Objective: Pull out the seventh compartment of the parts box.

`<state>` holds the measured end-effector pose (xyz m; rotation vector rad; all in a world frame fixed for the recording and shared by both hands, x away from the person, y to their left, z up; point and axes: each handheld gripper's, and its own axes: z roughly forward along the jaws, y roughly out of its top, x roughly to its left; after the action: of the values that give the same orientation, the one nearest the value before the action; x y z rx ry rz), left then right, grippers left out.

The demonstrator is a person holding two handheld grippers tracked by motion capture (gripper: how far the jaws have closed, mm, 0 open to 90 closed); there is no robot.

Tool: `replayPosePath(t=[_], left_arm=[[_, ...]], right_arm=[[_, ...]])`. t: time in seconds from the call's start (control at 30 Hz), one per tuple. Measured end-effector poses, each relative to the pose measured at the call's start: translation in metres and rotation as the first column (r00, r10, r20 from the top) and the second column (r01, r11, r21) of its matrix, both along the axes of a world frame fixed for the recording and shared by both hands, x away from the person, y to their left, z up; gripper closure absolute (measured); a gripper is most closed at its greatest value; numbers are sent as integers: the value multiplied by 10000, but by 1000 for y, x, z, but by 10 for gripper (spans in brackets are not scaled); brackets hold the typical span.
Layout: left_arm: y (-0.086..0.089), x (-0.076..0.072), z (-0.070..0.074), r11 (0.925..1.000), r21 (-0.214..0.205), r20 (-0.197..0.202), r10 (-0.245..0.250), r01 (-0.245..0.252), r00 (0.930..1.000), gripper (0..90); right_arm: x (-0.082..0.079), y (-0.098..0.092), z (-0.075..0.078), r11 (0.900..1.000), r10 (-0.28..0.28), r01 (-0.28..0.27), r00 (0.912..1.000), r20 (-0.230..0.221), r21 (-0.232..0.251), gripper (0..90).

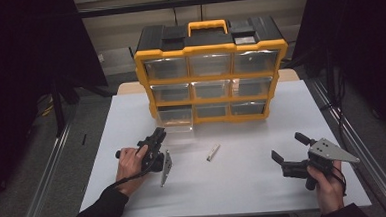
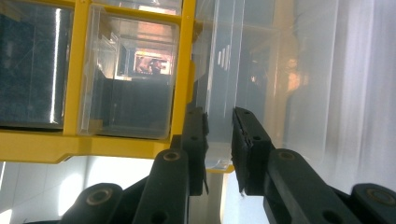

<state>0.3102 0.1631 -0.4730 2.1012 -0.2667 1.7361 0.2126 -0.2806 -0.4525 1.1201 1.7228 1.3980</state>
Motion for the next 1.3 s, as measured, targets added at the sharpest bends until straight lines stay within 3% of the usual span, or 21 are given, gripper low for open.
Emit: replayPosePath(t=[0.07, 0.23, 0.27, 0.3, 0.37, 0.4, 0.43, 0.57, 0.6, 0.63, 0.8, 0.83, 0.9, 1.0, 1.03, 1.07, 1.13, 1.2, 1.23, 1.27, 1.3], left_arm=[[0, -1, 4, 9987, 504, 93, 102, -107, 9999, 762], [-1, 1, 0, 9998, -127, -44, -125, 124, 9999, 761], [1, -1, 3, 9996, 262, 27, 131, -131, 9999, 760], [1, -1, 3, 9995, 256, -27, 195, -194, 9998, 759], [1, -1, 3, 9998, 109, -119, 194, -193, 9997, 755], [0, 1, 1, 9990, -442, -245, 0, -10, 9997, 748], [0, 0, 3, 9989, -403, -596, 216, -240, 9980, 701], [0, -2, 6, 9970, -461, -548, 600, -626, 9967, 641], [-1, 1, 3, 9906, -1299, -603, 349, -425, 9976, 621], [0, 0, 6, 9932, -991, -515, 561, -610, 9971, 609], [0, 2, 7, 9806, -1688, -1134, 810, -995, 9902, 446], [0, 4, 8, 9722, -2150, -1360, 647, -932, 9886, 431], [1, 6, 8, 9651, -2421, -1412, 670, -1000, 9877, 374], [1, 6, 9, 9427, -2983, -1858, 963, -1495, 9779, 287], [1, 6, 9, 9427, -2983, -1858, 963, -1495, 9779, 263], [2, 7, 10, 9352, -3177, -1887, 991, -1562, 9770, 263], [1, 7, 12, 9128, -3758, -2024, 878, -1602, 9754, 193], [1, 4, 15, 8902, -4110, -2433, 1005, -1964, 9647, 168], [1, 4, 16, 8846, -4239, -2502, 919, -1944, 9638, 143], [0, 2, 17, 8682, -4495, -2751, 893, -2102, 9573, 134], [1, 2, 19, 8633, -4586, -2834, 830, -2110, 9554, 130]], right_arm=[[0, 0, 0, 10000, 4, -4, 10000, -28, 13, 0], [0, 0, 0, 10000, 1, -1, 10000, -4, 2, 0], [0, 0, 0, 10000, 0, 0, 10000, -3, 5, 0], [0, 0, 0, 10000, 0, 0, 10000, -1, 6, 0], [0, -1, 0, 10000, 10, -10, 10000, -20, 12, 0], [0, -1, 0, 10000, 10, -10, 10000, -18, 16, 0], [0, -1, 0, 10000, 12, -12, 10000, -4, 2, 0], [0, -1, 0, 10000, 12, -12, 10000, -18, 17, 0], [0, 0, 0, 10000, 16, -16, 10000, 1, 7, 0], [0, 0, 0, 10000, 31, -31, 10000, 0, -6, 0], [0, 0, 0, 10000, 34, -34, 10000, -10, 19, 0], [0, 0, 0, 10000, 41, -40, 10000, -10, 21, 0], [0, 0, 0, 10000, 53, -53, 10000, -16, 12, 0], [0, 0, 0, 10000, 52, -52, 10000, -20, 16, 0], [0, 0, 0, 10000, 47, -47, 10000, -21, 19, 0], [0, 0, 0, 10000, 47, -47, 10000, -21, 19, 0], [0, 0, 0, 10000, 36, -36, 10000, -27, 9, 0], [0, 0, 0, 10000, 61, -60, 10000, -48, 18, 0], [0, 0, 0, 10000, 45, -45, 10000, -50, 24, 0], [0, 0, 0, 10000, 54, -54, 10000, -73, 36, 0], [0, 0, 0, 10000, 24, -24, 10000, -54, 53, 0]])
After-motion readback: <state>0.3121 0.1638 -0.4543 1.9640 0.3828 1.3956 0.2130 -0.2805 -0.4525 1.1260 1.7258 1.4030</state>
